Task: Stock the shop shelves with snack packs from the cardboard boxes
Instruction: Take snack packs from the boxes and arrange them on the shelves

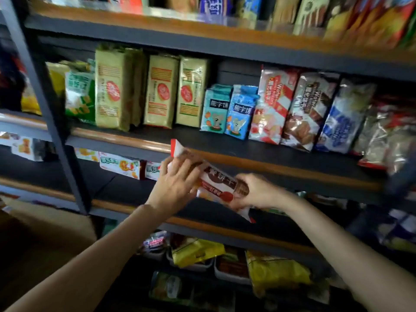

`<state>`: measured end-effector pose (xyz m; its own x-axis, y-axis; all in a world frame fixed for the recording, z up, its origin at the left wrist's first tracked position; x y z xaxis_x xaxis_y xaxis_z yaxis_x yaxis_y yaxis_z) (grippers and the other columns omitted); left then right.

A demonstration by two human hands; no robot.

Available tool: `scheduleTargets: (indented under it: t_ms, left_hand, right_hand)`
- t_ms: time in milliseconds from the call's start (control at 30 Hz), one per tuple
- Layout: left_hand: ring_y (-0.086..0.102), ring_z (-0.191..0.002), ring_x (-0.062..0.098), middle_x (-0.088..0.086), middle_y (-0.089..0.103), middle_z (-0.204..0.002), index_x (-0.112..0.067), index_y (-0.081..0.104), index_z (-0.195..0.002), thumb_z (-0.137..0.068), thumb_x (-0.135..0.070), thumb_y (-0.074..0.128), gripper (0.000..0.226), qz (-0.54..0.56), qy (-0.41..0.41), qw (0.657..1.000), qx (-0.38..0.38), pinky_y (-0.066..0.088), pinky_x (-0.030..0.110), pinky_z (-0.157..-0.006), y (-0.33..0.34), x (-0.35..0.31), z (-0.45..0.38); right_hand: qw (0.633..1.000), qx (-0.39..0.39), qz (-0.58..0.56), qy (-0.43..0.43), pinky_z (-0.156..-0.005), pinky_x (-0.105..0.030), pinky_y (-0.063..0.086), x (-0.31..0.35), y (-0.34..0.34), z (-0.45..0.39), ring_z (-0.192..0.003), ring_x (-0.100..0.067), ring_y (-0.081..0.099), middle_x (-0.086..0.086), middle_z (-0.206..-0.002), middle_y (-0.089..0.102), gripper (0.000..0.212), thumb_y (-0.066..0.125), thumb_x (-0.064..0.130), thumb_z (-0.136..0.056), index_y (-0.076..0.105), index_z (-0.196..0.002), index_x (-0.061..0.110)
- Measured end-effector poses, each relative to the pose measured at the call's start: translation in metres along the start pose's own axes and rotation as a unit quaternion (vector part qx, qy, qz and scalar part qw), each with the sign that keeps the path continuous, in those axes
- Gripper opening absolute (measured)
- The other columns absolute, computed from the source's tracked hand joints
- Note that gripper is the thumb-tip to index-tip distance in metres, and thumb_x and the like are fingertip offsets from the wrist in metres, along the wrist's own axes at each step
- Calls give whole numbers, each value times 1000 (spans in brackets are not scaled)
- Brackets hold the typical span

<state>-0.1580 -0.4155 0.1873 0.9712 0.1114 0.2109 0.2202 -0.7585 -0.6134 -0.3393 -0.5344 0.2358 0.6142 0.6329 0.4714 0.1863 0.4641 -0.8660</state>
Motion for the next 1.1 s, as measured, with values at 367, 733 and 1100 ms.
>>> scheduleTargets:
  t_ms: [367, 733, 1100]
  left_hand:
    - [43, -92, 26, 9, 64, -99, -13, 51, -103, -73, -24, 54, 32, 128, 56, 984, 113, 52, 37, -65, 69, -143, 12]
    - [65, -81, 23, 3, 67, -98, -14, 67, -101, -76, -22, 46, 34, 207, 161, 950, 168, 52, 31, -63, 84, -310, -44]
    - [2, -143, 28, 11, -1, -156, -7, -3, -148, -96, -16, 37, 66, 173, 72, 913, 363, 10, 36, -116, 185, -518, -102]
  right_hand:
    - [986, -11, 29, 163, -83, -35, 52, -165, 50, 86, -104, -20, 61, 0, -116, 64, 54, 75, 34, -71, 54, -120, 24]
    - [935, -65, 205, 283, -98, -34, 34, -305, -7, 232, -123, -23, 45, -2, -133, 49, 65, 64, 37, -83, 37, -138, 19]
    - [921, -93, 290, 244, -100, -38, 38, -503, -44, 208, -122, -27, 47, -4, -132, 50, 61, 60, 42, -86, 35, -136, 18]
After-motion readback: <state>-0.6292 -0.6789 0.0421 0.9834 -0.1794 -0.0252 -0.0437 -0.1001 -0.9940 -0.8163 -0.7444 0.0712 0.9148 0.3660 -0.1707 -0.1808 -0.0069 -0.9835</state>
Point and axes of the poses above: each hand's wrist, its own z-axis away from the middle knuckle, its own y-axis out of the palm, x = y × z, the point moved 1 cm from there along -z, towards the middle knuckle
